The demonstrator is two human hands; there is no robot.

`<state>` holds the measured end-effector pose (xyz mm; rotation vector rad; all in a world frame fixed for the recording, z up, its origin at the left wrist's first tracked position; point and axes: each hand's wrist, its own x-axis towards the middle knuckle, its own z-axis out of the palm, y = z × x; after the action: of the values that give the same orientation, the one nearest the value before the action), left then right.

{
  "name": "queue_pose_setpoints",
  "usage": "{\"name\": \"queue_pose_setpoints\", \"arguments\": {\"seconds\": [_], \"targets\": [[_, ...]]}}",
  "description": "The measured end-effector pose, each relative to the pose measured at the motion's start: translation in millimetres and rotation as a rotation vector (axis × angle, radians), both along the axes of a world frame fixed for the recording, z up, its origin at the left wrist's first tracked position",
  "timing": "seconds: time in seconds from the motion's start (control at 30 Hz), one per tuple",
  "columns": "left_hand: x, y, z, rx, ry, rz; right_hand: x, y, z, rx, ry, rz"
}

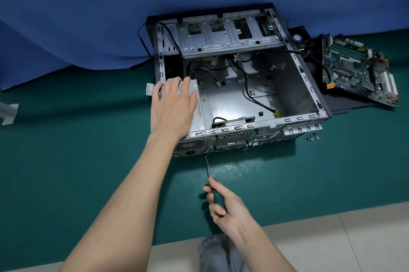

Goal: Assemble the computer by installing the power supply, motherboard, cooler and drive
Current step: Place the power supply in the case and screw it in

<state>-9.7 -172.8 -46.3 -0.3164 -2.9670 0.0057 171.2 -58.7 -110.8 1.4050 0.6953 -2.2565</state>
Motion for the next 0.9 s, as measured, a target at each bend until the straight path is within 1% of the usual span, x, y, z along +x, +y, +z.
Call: {"name": "queue_pose_setpoints", "arguments": {"seconds": [0.03,0.07,0.17,0.2,0.23,0.27,0.3,0.33,0.37,0.4,0.43,0.47,0.5,0.63,0.67,0.7,0.73,0.77,0.8,0.83,0.87,0.9], "targets": [[0,0,0,0.001,0.0,-0.001,-1,1,1,0.064,0.025,0.042],[0,0,0,0.003,-0.002,-0.002,-2,2,2,0.181,0.056,0.103],[-1,-1,0,0.004,-0.002,-0.002,-3,-4,-6,0.654,0.171,0.236],[-1,-1,0,0.003,-0.001,-0.001,-4,-8,-8,0.773,0.198,0.271],[-1,-1,1,0.002,-0.002,-0.001,-4,-11,-10,0.816,0.189,0.285],[0,0,1,0.0,-0.002,0.0,-3,-11,-13,0.75,0.17,0.256],[0,0,1,-0.002,0.001,0.002,-2,-9,-13,0.579,0.142,0.161],[0,0,1,-0.003,0.005,0.003,-2,-6,-11,0.34,0.09,0.052],[1,0,1,-0.001,0.004,0.003,-1,-3,-8,0.127,0.038,-0.003],[1,0,0,0.001,0.002,0.002,1,0,-5,0.012,0.014,-0.024],[1,1,0,0.0,0.004,0.001,2,2,-3,0.014,0.036,0.017],[0,0,0,-0.002,0.004,-0.001,1,2,-5,0.089,0.06,0.078],[0,0,0,-0.002,-0.001,-0.002,0,1,-5,0.212,0.081,0.15],[0,-1,2,-0.004,0.002,-0.002,-1,-6,-13,0.817,0.192,0.314],[1,-1,2,-0.001,-0.003,0.0,-2,-10,-13,0.902,0.203,0.339],[1,0,2,0.001,-0.005,0.001,-2,-11,-13,0.897,0.188,0.34],[1,1,2,-0.002,-0.002,0.001,-3,-11,-13,0.785,0.156,0.288],[0,1,1,-0.003,0.002,0.0,-5,-9,-11,0.573,0.105,0.172],[-1,1,1,-0.001,0.003,-0.001,-6,-7,-8,0.298,0.045,0.076],[0,0,0,0.003,0.001,-0.002,-6,-3,-3,0.093,-0.008,0.014],[0,0,0,0.004,0.003,-0.001,-4,-1,0,0.007,-0.013,-0.003],[0,0,0,0.002,0.008,-0.001,-2,-2,1,0.028,0.011,0.016]]}}
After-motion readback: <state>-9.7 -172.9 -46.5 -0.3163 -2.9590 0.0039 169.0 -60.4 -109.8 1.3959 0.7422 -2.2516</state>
